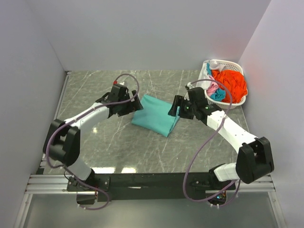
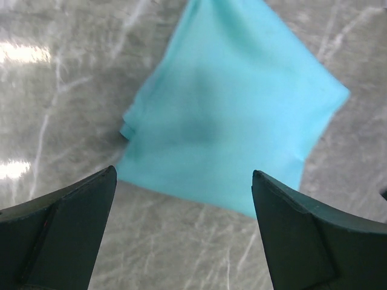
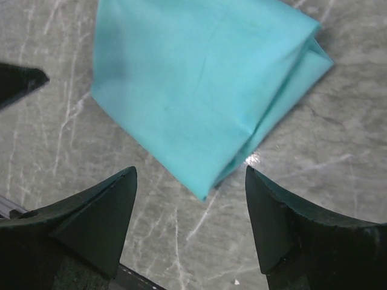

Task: Fold and stack the t-shirts
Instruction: Neatly place the folded tshirt to the corner

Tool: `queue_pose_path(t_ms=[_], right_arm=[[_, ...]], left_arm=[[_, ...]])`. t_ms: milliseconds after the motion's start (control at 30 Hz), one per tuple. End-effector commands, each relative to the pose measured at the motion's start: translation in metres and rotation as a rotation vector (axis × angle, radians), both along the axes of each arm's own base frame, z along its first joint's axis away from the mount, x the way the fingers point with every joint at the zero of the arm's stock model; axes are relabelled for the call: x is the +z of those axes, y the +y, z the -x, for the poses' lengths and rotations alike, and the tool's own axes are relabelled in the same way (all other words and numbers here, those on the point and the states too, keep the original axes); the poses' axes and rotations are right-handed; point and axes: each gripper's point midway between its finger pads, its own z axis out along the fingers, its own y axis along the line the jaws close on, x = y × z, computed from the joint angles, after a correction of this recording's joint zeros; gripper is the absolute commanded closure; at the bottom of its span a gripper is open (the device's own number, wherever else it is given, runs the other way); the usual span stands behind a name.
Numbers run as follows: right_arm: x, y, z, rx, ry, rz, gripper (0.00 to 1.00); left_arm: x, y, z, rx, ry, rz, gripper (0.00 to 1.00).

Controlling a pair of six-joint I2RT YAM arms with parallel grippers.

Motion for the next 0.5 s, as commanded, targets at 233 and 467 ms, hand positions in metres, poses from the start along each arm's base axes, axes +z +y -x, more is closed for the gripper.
queue_pose_path(t_ms=[233,467], right_arm=[[0.004,-0.04,0.02,-0.071,-0.041,0.088,0.19],[0.0,-0.053,0.025,-0.108,-0.037,0.113,0.19]], left_arm=[[-0.036,0.001,-0.06,0.006,0.054,-0.135,0.01],[-0.064,-0.011,-0.061,-0.059,0.116,-0.129,0.19]])
